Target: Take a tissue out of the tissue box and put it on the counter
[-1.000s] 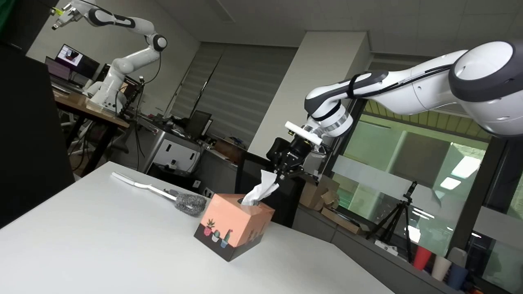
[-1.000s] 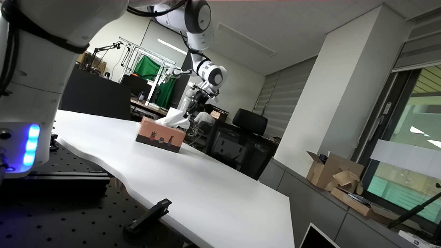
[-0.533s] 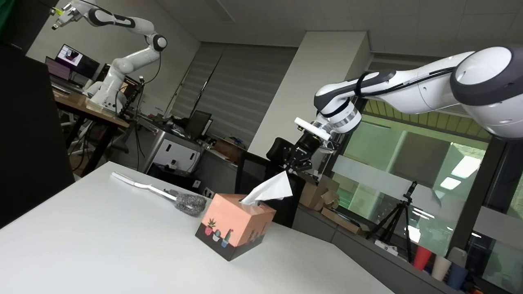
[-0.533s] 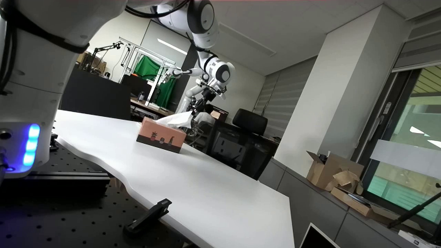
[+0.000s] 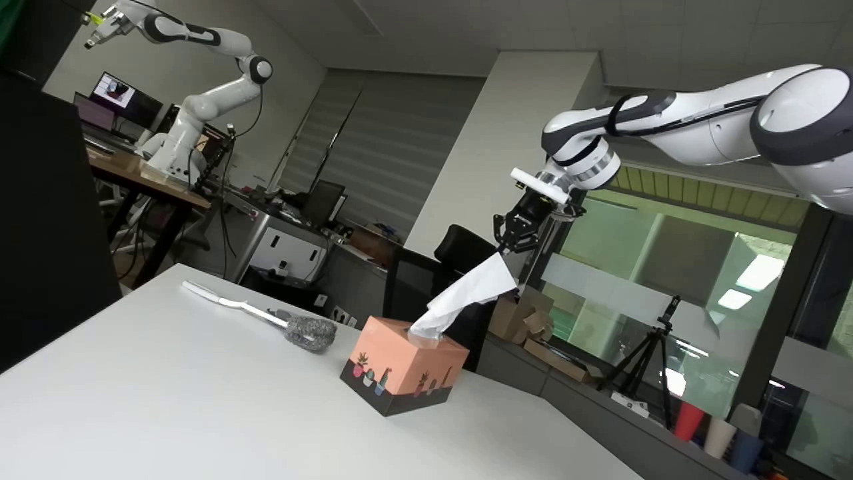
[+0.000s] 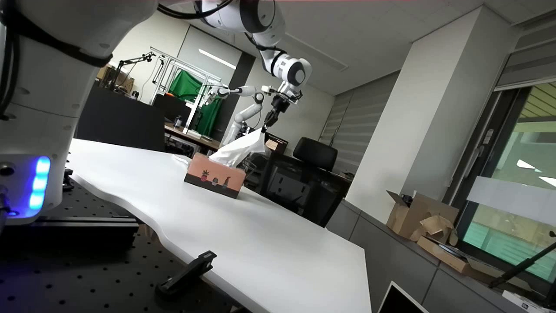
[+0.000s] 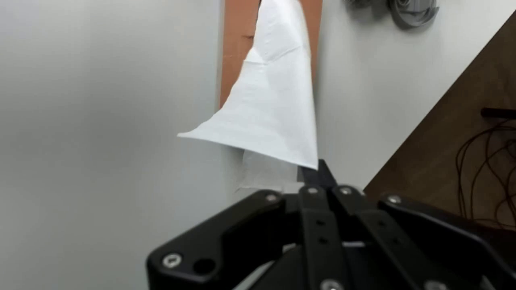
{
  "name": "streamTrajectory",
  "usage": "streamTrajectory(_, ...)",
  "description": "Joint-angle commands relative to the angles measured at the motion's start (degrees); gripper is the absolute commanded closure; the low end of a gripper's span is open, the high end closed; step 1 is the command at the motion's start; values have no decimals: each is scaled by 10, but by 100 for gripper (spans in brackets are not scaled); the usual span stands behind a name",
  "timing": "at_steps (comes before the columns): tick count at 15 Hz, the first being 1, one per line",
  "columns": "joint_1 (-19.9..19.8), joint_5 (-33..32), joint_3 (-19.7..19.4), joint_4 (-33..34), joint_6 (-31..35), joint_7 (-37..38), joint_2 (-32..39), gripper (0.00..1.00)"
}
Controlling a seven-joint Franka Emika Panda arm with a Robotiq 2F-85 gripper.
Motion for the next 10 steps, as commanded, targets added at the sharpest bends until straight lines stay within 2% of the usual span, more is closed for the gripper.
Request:
streamTrajectory(1, -10, -34, -28, 20, -53, 10, -8, 100)
streamTrajectory(5, -29, -72, -66, 25, -86, 2, -15, 100)
streamTrajectory(10, -50, -139, -97, 18, -139, -119, -31, 100)
